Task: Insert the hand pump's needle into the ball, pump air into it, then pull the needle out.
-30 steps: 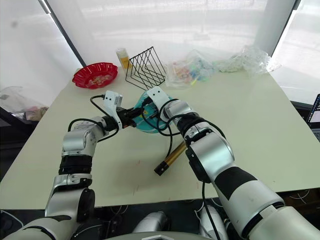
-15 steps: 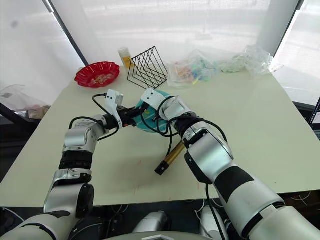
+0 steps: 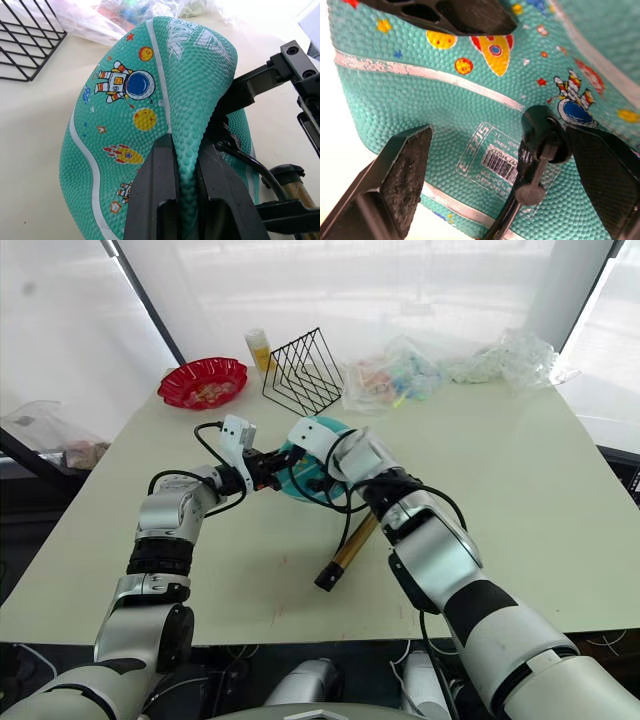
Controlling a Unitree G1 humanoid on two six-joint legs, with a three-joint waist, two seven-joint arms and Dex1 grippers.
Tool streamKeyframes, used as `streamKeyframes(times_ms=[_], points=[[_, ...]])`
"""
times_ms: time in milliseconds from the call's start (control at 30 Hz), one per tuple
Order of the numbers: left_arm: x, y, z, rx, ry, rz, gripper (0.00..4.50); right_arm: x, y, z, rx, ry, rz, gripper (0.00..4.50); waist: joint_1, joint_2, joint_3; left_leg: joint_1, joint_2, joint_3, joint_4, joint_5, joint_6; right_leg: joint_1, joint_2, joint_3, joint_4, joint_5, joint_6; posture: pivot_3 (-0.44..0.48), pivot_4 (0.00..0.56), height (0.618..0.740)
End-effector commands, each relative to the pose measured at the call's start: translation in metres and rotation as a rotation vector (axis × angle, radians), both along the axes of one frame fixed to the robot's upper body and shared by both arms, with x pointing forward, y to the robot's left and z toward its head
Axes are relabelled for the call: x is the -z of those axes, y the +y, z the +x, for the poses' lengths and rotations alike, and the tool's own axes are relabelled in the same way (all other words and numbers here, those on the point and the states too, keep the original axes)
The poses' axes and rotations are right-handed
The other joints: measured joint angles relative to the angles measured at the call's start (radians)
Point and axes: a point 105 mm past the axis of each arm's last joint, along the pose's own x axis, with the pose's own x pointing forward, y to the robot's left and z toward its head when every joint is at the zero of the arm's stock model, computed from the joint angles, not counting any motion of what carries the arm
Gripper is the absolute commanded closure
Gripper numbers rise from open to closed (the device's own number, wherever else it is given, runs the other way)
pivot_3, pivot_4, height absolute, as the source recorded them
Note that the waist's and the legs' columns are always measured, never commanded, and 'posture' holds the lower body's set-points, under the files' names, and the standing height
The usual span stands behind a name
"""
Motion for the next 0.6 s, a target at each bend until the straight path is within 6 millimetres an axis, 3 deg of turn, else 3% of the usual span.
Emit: streamKeyframes(times_ms=[33,133,233,433,600], points=[[0.016,-0.037,-0.013,0.168,0.067,-0.026,4.5,-0.029,-0.024,0.006,0.08,-0.07,0.115,0.03,0.008,0.001,0.0,-0.001,0.0,-0.002,0.0,0.001,-0.001,0.0,0.0,-0.002,-0.001,0.0,0.0,0.0,0.15,0.74],[0.016,-0.039,-0.012,0.172,0.064,-0.024,4.5,-0.045,-0.037,-0.004,0.046,-0.148,0.214,0.03,0.025,0.001,0.001,-0.016,-0.002,-0.011,0.003,0.002,-0.003,-0.008,-0.002,-0.011,-0.005,0.0,0.0,0.0,0.15,0.74],[0.015,-0.039,-0.012,0.177,0.063,-0.023,4.5,-0.048,-0.047,-0.011,0.053,-0.154,0.255,0.03,0.023,0.001,0.001,-0.032,-0.004,-0.016,0.011,0.002,-0.003,-0.017,-0.003,-0.016,-0.006,0.0,0.0,0.0,0.15,0.74],[0.015,-0.041,-0.012,0.186,0.062,-0.019,4.5,-0.056,-0.074,-0.021,0.089,-0.187,0.372,0.03,0.018,0.001,0.002,-0.033,-0.007,-0.018,0.011,0.002,-0.003,-0.017,-0.006,-0.019,-0.006,0.0,0.0,0.0,0.15,0.74],[0.015,-0.04,-0.011,0.191,0.06,-0.006,4.5,-0.06,-0.1,-0.048,0.049,-0.213,0.454,0.03,0.019,0.0,0.004,-0.034,-0.009,-0.02,0.011,0.002,-0.003,-0.017,-0.008,-0.021,-0.007,0.0,0.0,0.0,0.15,0.74]])
